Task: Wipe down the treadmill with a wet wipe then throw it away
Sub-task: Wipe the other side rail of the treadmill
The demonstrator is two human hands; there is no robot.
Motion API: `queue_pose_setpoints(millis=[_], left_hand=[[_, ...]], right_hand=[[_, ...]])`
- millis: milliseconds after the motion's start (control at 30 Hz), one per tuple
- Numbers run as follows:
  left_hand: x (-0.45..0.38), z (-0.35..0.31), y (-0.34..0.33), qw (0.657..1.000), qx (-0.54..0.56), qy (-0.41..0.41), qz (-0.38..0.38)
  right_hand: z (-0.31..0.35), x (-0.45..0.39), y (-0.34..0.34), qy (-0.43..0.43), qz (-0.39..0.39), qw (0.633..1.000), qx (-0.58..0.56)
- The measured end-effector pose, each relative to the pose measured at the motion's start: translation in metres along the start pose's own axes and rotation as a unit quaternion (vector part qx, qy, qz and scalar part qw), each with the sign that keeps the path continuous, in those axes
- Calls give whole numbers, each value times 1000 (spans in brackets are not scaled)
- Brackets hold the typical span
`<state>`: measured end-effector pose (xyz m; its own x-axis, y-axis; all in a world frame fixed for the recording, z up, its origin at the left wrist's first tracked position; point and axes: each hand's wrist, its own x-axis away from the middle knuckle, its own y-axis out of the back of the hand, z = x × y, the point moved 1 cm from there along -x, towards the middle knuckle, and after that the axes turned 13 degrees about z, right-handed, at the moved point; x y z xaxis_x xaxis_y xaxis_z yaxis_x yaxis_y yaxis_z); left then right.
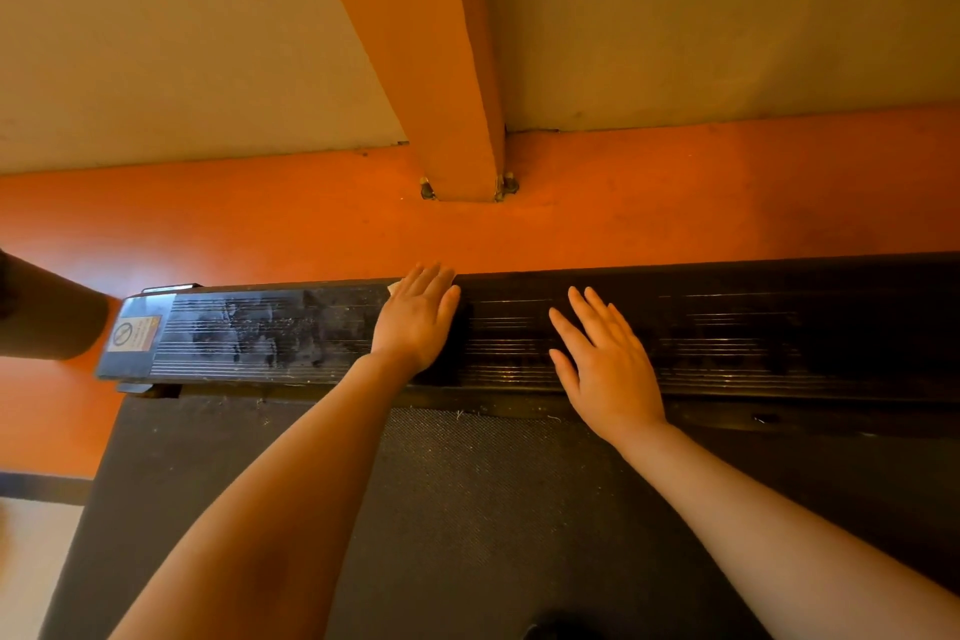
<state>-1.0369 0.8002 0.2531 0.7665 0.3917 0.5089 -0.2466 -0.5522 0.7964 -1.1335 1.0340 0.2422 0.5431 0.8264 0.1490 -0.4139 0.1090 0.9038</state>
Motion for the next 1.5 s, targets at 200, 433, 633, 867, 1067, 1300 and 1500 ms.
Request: queue_pose_setpoints(millis=[200, 433, 633, 867, 1067, 1300, 1500], left_hand=[[30, -14, -40, 998, -1, 15, -63], [72, -25, -65, 997, 16, 38, -62], [76, -29, -26, 997, 19, 62, 30], [113, -29, 27, 982, 15, 185, 35], [156, -41, 46, 957, 60, 285, 16], [196, -67, 59, 948, 49, 316, -3], [205, -64, 73, 949, 43, 310, -43]], right_hand=[[3, -1, 2, -15, 16, 1000, 12], [8, -2, 10, -36, 61, 997, 29], [27, -6, 36, -68, 158, 984, 49], [69, -24, 79, -21, 169, 985, 27], [62, -14, 92, 43, 188, 981, 29], [42, -10, 97, 76, 209, 975, 9], [67, -8, 100, 85, 203, 975, -16]])
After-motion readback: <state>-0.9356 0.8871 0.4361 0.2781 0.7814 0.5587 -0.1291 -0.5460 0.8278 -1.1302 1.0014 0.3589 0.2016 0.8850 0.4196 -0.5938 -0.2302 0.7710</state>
